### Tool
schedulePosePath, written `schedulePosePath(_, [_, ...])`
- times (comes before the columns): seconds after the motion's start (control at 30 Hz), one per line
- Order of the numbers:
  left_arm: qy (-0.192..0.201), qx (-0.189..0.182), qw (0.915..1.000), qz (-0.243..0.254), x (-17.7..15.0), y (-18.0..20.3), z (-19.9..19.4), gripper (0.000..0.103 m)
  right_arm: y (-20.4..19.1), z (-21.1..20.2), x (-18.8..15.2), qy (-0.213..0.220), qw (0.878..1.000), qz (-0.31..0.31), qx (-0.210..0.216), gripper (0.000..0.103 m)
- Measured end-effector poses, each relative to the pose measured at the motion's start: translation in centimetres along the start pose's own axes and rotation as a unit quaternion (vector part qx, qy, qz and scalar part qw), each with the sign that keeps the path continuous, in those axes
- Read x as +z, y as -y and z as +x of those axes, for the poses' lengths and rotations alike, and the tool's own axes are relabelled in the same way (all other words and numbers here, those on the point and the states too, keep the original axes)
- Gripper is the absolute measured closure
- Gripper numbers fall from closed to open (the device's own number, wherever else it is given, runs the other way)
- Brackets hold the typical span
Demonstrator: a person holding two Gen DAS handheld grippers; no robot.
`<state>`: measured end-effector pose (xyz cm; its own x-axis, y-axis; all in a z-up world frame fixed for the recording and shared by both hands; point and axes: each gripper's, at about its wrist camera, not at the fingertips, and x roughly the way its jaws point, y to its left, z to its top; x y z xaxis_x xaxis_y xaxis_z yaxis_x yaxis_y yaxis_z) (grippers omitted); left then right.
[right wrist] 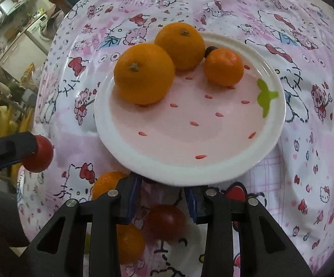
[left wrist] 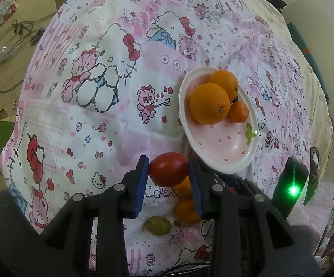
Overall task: Organize fruits
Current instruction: 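Grasp a dark grape with the right tool while left holds the tomato up, then lower the tomato onto the plate with left while right lowers the dark grape onto it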
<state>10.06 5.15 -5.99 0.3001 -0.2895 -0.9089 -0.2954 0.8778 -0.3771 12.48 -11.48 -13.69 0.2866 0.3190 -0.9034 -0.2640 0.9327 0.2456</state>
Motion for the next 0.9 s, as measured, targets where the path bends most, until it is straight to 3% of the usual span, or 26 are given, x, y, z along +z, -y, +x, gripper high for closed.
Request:
schedulePosePath(0.1, [0.001, 0.0, 1.0, -0.001, 0.1, -0.1, 0.0, 0.072, 0.0, 0.2, 0.3, -0.008, 1.0, -0.007, 0.011, 0.068])
schedulePosePath(0.2, [0.001, -0.001, 1.0, -0.002, 0.1, 0.0, 0.0, 0.072, -0.3, 0.8, 0.4, -0.021, 0.999, -0.029, 0.012, 0.08])
schedulePosePath(0.73, [0.022, 0.005, 0.9997, 0.012, 0.5, 0.2, -0.8, 0.072, 2.2, -4.0, -1.9, -0.033, 0.997, 0.011, 0.072, 0.082])
schedulePosePath(0.9, [0.031, 0.002, 0.9992, 0.026, 0.2, 1.0, -1.1, 0.072, 3.9, -7.1, -1.5, -0.007, 0.995, 0.035, 0.094, 0.082])
